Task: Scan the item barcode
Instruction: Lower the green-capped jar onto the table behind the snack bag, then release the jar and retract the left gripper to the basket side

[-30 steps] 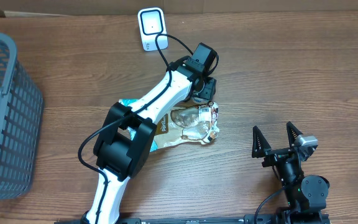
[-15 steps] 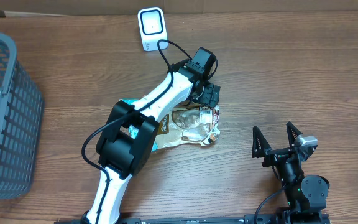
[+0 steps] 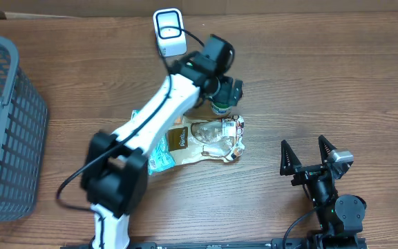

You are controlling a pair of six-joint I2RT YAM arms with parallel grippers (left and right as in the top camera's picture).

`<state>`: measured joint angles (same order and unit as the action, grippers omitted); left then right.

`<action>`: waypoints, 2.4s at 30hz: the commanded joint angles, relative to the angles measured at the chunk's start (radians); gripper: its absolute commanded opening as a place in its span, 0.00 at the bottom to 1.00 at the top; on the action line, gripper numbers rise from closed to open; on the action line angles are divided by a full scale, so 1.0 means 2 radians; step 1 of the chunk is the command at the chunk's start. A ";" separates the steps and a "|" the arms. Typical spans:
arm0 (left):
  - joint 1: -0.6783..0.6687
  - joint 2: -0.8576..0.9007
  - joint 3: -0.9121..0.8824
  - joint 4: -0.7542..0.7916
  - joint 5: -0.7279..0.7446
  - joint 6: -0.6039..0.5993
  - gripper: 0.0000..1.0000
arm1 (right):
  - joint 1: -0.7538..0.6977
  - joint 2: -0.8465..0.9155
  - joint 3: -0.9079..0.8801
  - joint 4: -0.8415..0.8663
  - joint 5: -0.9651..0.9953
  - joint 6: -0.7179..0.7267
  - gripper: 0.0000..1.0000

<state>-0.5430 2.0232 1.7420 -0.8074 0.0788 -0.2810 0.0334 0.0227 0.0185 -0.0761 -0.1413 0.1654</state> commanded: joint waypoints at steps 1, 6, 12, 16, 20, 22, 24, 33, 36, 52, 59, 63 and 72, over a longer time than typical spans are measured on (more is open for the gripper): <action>0.031 -0.055 0.014 -0.027 -0.005 0.012 0.99 | 0.000 0.000 -0.005 0.002 0.005 0.005 1.00; 0.065 -0.109 0.014 -0.074 -0.004 0.015 0.99 | 0.000 0.000 -0.005 0.002 0.005 0.005 1.00; 0.137 -0.172 0.014 -0.148 -0.015 0.025 0.99 | 0.000 0.000 -0.005 0.002 0.005 0.005 1.00; 0.204 -0.200 0.014 -0.184 -0.015 0.027 1.00 | 0.000 0.000 -0.005 0.002 0.005 0.005 1.00; 0.250 -0.211 0.014 -0.208 -0.013 0.047 1.00 | 0.000 0.000 -0.005 0.002 0.005 0.005 1.00; 0.263 -0.211 0.014 -0.215 -0.011 0.053 0.99 | 0.000 0.000 -0.005 0.002 0.005 0.005 1.00; 0.270 -0.211 0.014 -0.222 -0.011 0.066 1.00 | 0.000 0.000 -0.005 0.002 0.005 0.005 1.00; 0.279 -0.211 0.014 -0.240 -0.015 0.108 1.00 | 0.000 0.000 -0.005 0.002 0.005 0.005 1.00; 0.286 -0.211 0.014 -0.241 -0.015 0.103 0.99 | 0.000 0.000 -0.005 0.002 0.005 0.005 1.00; 0.323 -0.210 0.014 -0.235 -0.015 0.100 1.00 | 0.000 0.000 -0.005 0.002 0.005 0.005 1.00; 0.320 -0.210 0.014 -0.234 -0.009 0.098 1.00 | 0.000 0.000 -0.005 0.002 0.005 0.005 1.00; 0.320 -0.210 0.014 -0.234 -0.009 0.098 0.99 | 0.000 0.000 -0.005 0.002 0.005 0.005 1.00; 0.320 -0.210 0.014 -0.234 -0.009 0.098 0.99 | 0.000 0.000 -0.005 0.002 0.005 0.005 1.00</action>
<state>0.1028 1.6138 1.7477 -1.2785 0.0494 -0.0967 0.0334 0.0227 0.0185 -0.0761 -0.1410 0.1654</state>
